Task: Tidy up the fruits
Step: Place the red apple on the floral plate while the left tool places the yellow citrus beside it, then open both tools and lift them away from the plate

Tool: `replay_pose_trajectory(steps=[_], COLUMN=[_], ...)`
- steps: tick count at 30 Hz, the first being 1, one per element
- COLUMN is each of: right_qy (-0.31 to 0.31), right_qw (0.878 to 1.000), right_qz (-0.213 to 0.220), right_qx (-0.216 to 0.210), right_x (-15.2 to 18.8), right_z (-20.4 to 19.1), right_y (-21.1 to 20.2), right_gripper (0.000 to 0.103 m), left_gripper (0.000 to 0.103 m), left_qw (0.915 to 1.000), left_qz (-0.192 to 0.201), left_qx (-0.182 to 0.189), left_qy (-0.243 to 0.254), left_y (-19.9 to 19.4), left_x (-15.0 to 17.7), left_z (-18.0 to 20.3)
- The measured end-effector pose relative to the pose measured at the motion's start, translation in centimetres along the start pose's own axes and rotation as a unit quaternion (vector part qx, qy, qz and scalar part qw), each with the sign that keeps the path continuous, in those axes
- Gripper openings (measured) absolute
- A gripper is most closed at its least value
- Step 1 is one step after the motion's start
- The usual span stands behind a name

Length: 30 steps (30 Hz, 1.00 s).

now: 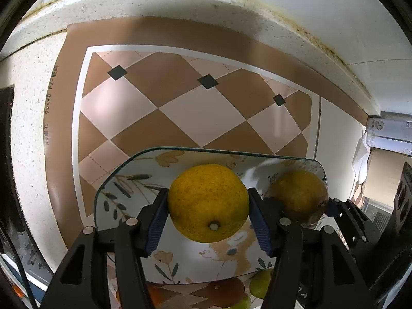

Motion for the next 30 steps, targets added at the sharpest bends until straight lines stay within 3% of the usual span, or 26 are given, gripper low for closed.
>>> replay_pose_trajectory(steps=[2, 5, 6, 8, 10, 20, 30], right_qy=[0.002, 0.006, 0.007, 0.013, 0.018, 0.048, 0.056], right_qw=[1.0, 1.0, 1.0, 1.0, 1.0, 0.997, 0.994], right_qz=[-0.003, 0.004, 0.007, 0.01, 0.01, 0.016, 0.061], right_qx=[-0.005, -0.003, -0.003, -0.002, 0.006, 0.059, 0.075], right_x=[0.0, -0.4, -0.4, -0.4, -0.1, 4.7, 10.9], right_z=[0.2, 0.3, 0.4, 0.6, 1.0, 2.0, -0.9], right_y=[0.0, -0.6, -1.1, -1.8, -2.6, -6.3, -10.3], right_gripper=[0.07, 0.093, 0.093, 0.093, 0.093, 0.093, 0.093], left_gripper=[0.057, 0.058, 0.061, 0.077, 0.082, 0.082, 0.082], left_qw=[1.0, 1.0, 0.9999, 0.9995, 0.9989, 0.9886, 0.9684], left_qz=[-0.002, 0.005, 0.013, 0.03, 0.043, 0.132, 0.223], left_qx=[0.001, -0.002, -0.005, -0.009, -0.011, -0.054, -0.082], left_qy=[-0.006, -0.001, 0.002, 0.008, 0.013, 0.049, 0.075], left_y=[0.2, -0.1, -0.3, -1.1, -2.1, -7.3, -10.6], left_x=[-0.1, -0.1, -0.1, -0.1, 0.0, 3.2, 11.2], left_z=[0.1, 0.1, 0.1, 0.2, 0.2, -1.1, -3.0])
Point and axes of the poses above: each gripper's, at about its wrist camera, not at the fingertips, and y roughly the way its jaws point, z to its right, x to its underside, the point moved 1 cm from there along y, roughly the way its jaws point, and after that the axes turned 15 degrees about -y, right-handed, at the moved point
